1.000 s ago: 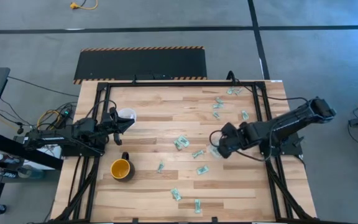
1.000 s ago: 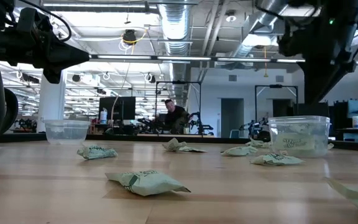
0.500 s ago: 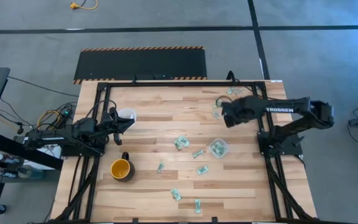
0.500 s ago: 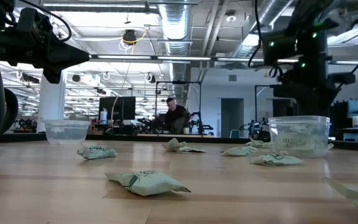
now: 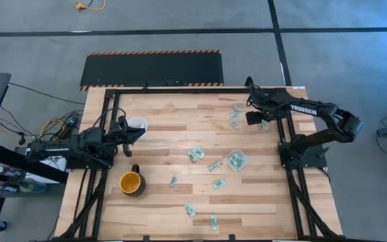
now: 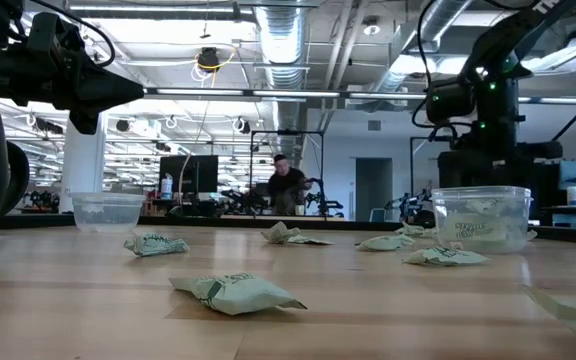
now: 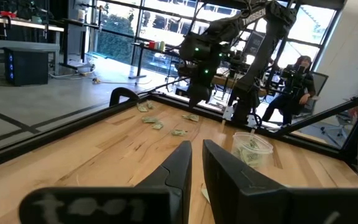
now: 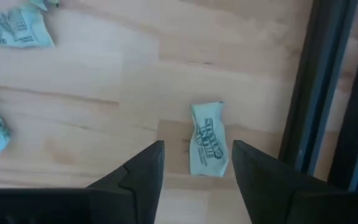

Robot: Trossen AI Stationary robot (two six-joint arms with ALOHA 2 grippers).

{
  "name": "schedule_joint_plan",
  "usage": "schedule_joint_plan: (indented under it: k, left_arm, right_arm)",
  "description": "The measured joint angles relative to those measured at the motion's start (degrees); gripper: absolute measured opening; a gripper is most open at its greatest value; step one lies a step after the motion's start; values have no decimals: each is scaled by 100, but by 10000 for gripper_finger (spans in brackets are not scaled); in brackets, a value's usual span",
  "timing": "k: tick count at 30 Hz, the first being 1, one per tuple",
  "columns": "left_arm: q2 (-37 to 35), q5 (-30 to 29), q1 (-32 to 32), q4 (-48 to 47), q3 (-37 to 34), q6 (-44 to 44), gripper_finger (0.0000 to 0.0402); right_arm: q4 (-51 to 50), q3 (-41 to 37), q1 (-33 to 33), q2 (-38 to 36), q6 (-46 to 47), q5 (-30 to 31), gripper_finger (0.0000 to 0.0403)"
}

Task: Pick and place Stevia / Truvia into bins
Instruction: Put the white stevia packet into the square transparent container

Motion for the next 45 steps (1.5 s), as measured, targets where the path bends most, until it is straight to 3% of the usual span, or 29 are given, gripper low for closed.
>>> schedule_joint_plan:
  k: [21,26,34,45]
  left_arm:
    - [-1,0,1,0,0,2,27]
    - [0,1,1,0,1,0,27]
    - [1,0,0,0,1,0,27]
    - [1,0,2,0,1,-1,27]
  right_arm:
    - [-47,35,-44,1620,-434,-161,175]
    - [-8,35,-39,1661,-589,-185,132]
    - [49,-12,84,1491,-589,-175,11]
    - [-77,-17,862,979,-353,-12,3]
